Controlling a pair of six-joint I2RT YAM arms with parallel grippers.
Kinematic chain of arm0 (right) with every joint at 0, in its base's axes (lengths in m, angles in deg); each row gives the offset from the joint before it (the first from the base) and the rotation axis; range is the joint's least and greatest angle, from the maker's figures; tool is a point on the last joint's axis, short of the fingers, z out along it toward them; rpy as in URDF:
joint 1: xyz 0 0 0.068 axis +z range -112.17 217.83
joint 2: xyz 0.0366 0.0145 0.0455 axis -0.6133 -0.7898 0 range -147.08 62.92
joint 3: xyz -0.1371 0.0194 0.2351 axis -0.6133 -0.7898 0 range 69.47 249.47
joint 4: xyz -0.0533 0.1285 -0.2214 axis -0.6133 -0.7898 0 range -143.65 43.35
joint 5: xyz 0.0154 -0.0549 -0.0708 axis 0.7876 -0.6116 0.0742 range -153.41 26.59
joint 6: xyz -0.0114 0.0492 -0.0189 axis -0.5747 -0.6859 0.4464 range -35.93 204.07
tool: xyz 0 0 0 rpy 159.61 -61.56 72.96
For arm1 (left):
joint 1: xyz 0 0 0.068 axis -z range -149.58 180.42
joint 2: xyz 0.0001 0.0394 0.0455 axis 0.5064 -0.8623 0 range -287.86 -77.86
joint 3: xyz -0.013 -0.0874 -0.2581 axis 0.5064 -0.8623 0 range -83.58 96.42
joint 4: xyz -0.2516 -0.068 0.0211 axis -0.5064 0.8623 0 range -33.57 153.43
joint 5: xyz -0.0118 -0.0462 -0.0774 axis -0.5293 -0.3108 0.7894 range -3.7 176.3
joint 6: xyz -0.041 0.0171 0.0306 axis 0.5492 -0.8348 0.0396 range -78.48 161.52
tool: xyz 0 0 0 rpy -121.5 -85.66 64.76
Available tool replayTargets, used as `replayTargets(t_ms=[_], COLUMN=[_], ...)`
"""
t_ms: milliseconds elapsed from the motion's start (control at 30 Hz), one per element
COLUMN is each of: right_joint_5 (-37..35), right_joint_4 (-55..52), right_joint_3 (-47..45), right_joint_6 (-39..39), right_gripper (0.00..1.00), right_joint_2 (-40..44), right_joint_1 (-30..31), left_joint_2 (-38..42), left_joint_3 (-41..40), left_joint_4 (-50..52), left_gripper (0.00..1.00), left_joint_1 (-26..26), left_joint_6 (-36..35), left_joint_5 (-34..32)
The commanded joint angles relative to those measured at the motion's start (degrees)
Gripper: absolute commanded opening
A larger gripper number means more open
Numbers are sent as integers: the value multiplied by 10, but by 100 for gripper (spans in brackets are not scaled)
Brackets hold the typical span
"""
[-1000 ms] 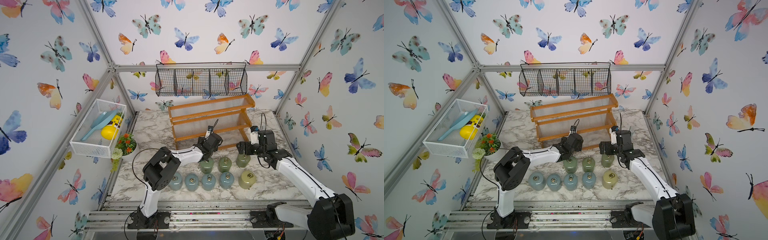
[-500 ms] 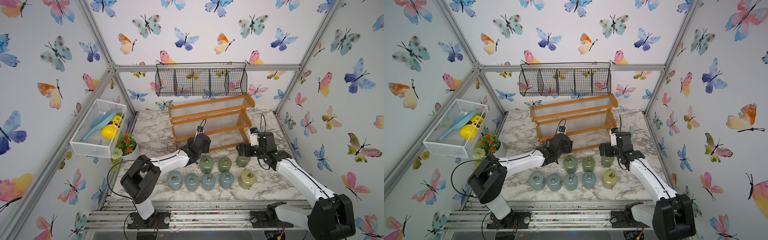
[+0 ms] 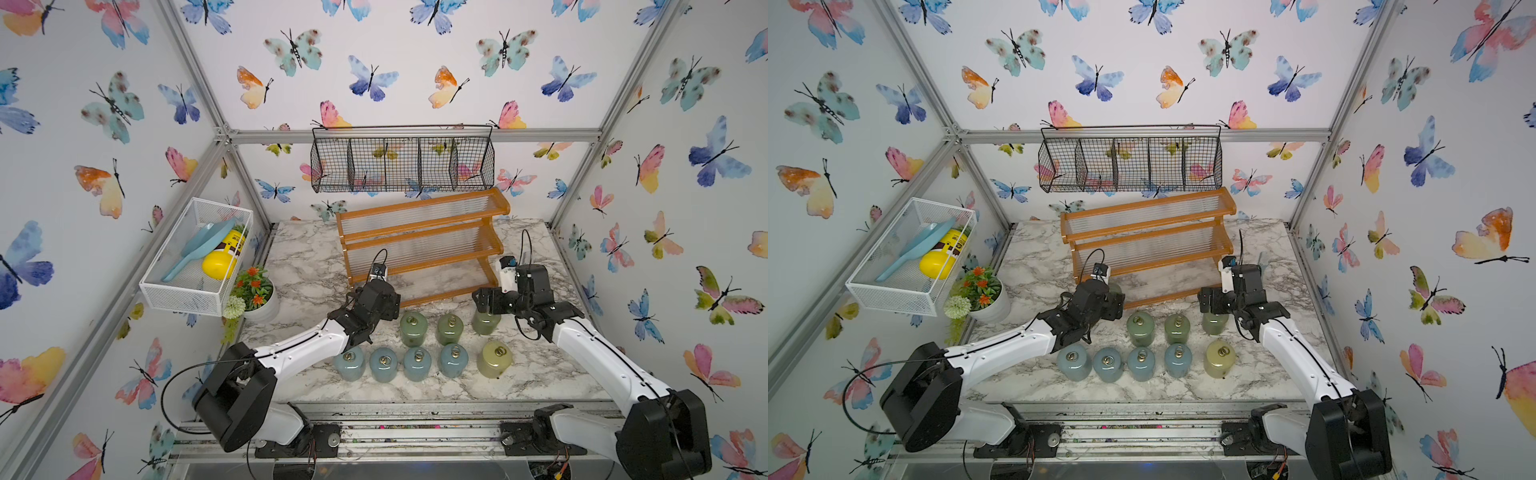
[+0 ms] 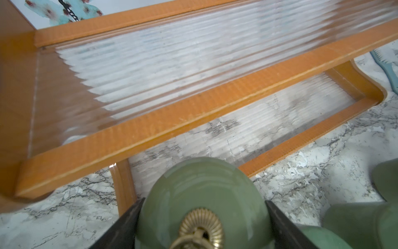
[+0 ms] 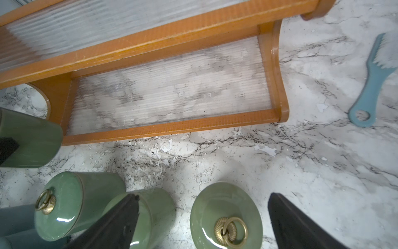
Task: Remove the tea canisters from the shelf
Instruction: Pick up the tea canister from the shelf, then place the tea canister at the center of the board.
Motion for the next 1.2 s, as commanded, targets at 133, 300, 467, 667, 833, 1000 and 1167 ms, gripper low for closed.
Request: replayTargets(t_ms=[133,300,467,667,833,1000,1167], right_joint_5=[14,16,15,16,17,13,9], right_joint_4=[10,11,11,14,14,13,13], right_joint_3=[-4,-4,-7,-13,-16,-20,-23], right_joint_6=[-2,-1,0,-1,-1,-1,0], right_gripper=[99,100,100,99,99,100,100], right_joint_2=[2,0,2,3,3,7,8], right_joint_1=[-1,-1,-1,-1,-2,-2,-1], left_joint_2=[71,81,84,73,54,37,28], left_joint_3=[-31,-58,-70,-77,-76,-74,-75], left_joint_4=[19,25,35,37,31,32,37], left_gripper=[73,73,73,74,74,75,76], left_joint_1=[2,10,27,31,34,37,39], left_joint_6=[42,66,73,81,82,76,71], left_joint_5=[38,54,59,63,66,59,52])
